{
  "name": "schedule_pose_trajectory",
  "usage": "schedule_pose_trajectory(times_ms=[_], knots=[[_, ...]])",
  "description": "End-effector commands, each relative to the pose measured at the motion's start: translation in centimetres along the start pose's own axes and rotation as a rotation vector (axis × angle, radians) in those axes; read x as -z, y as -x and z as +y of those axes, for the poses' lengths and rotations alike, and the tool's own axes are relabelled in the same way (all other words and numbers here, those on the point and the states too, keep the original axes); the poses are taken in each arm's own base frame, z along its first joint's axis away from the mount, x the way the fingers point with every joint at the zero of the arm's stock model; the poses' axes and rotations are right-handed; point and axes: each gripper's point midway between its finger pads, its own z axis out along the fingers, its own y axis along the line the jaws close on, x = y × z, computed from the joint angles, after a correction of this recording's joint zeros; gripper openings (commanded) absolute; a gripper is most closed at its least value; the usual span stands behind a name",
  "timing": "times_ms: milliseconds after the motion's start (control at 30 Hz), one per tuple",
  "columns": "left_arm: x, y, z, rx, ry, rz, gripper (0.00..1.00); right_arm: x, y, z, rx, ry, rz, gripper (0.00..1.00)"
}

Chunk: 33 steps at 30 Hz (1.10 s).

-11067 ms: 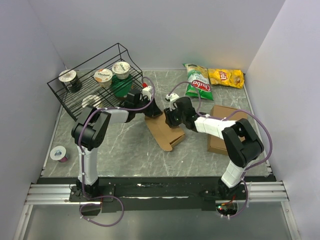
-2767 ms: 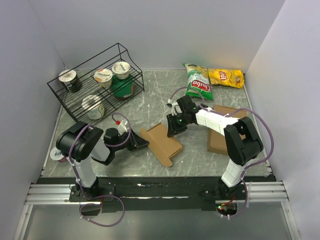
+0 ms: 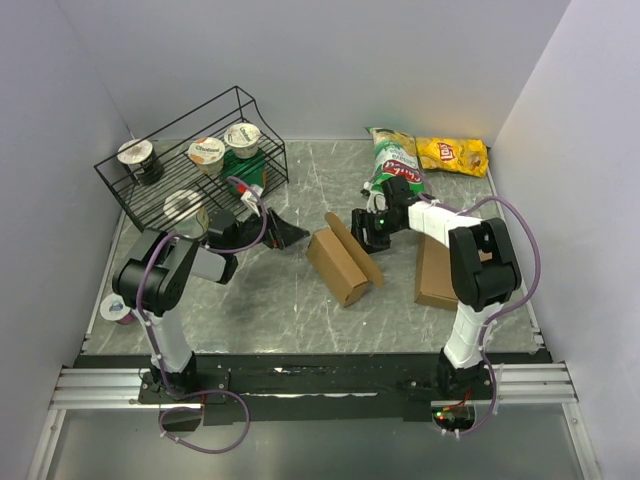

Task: Fold the paper box
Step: Adjust the paper box at the center of the board.

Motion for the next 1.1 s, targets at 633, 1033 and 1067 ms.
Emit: schedule_pose_trajectory(times_ms=[633, 1033, 1067], knots=[[-1.9, -1.7, -1.1, -0.108, -0.026, 0.056, 0.77, 7.7, 3.4, 5.2, 0.143, -0.067, -0.28, 0.84], [-0.7, 2.5, -1.7, -0.111, 0.042, -0.029, 0.98, 10.2, 1.3, 10.9, 0.406, -0.037, -0.294, 0.85], [-0.4, 2.7, -1.7, -0.11, 0.044, -0.033, 0.98, 10.0, 1.0, 10.5, 0.413, -0.081, -0.281, 0.84]])
